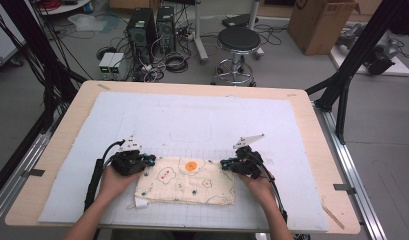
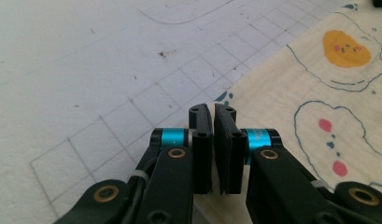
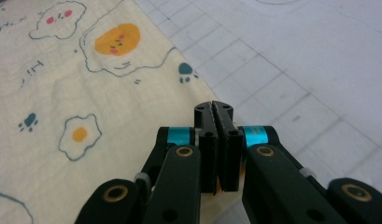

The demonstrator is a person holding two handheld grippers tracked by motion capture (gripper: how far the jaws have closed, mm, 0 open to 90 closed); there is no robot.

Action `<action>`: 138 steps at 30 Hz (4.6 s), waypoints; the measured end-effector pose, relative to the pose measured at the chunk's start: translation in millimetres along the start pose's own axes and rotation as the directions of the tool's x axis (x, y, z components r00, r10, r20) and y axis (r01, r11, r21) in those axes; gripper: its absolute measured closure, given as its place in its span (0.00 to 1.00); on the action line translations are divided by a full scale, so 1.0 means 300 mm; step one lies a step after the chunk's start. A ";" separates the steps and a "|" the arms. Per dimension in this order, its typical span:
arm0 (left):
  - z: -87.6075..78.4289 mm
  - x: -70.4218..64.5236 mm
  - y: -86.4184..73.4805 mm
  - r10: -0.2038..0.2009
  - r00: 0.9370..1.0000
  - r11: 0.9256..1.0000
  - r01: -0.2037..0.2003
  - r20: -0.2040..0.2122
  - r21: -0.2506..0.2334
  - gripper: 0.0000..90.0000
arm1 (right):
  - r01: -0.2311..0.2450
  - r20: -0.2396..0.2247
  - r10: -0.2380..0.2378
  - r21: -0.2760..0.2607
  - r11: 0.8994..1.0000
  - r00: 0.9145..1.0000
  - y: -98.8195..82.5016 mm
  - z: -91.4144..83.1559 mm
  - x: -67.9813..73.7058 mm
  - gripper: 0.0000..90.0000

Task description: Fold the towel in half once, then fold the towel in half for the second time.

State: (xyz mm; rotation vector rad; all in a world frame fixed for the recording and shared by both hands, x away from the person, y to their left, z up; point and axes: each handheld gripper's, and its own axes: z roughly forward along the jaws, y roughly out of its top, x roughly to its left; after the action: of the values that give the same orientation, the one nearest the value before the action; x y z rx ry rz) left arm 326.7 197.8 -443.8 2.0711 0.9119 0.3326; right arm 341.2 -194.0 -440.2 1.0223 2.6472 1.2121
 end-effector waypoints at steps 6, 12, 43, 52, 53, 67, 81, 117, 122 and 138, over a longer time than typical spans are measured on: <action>-0.002 -0.001 -0.002 0.006 1.000 1.000 -0.006 -0.004 0.000 0.94 | -0.009 0.011 0.009 -0.010 1.000 1.000 -0.023 -0.028 -0.020 0.98; -0.003 -0.003 -0.003 0.016 1.000 1.000 -0.015 -0.006 0.001 0.93 | -0.022 0.009 0.022 -0.031 0.999 1.000 -0.035 -0.040 -0.034 0.97; -0.145 0.000 0.004 0.007 0.997 0.990 0.004 0.078 -0.138 0.57 | 0.024 0.015 -0.022 -0.176 0.984 1.000 -0.013 -0.119 0.028 0.53; -0.138 0.003 0.007 -0.001 0.999 0.989 0.009 0.050 -0.150 0.50 | 0.026 0.022 -0.022 -0.180 0.983 1.000 -0.012 -0.121 0.026 0.52; -0.137 0.007 0.007 -0.008 0.999 0.988 0.015 0.048 -0.154 0.50 | 0.022 0.024 -0.018 -0.179 0.984 1.000 -0.012 -0.123 0.025 0.52; -0.107 0.026 0.006 -0.050 0.999 0.992 0.051 0.004 -0.112 0.53 | 0.013 0.049 -0.006 -0.148 0.989 0.999 -0.012 -0.096 0.006 0.52; -0.043 0.053 -0.004 -0.113 0.994 0.991 0.112 -0.008 -0.077 0.57 | -0.042 0.070 0.049 -0.102 0.994 0.996 -0.021 -0.069 -0.021 0.54; -0.033 0.054 -0.008 -0.113 0.993 0.992 0.115 0.036 -0.058 0.93 | -0.031 -0.002 0.031 -0.041 0.999 1.000 -0.021 -0.049 -0.013 0.94; -0.050 0.065 0.013 -0.126 0.991 0.987 0.129 0.032 -0.097 0.93 | -0.018 0.000 0.019 -0.070 0.997 1.000 0.000 -0.074 -0.017 0.94; -0.002 0.135 0.109 -0.171 0.985 0.975 0.164 -0.034 -0.153 0.93 | -0.100 0.018 0.101 -0.063 0.993 0.995 0.110 -0.064 -0.128 0.94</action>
State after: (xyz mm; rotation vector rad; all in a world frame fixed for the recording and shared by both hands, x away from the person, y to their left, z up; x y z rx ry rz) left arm 370.6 214.0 -421.3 1.8426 1.0507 0.3499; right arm 383.3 -213.6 -412.3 1.1639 2.5527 1.2858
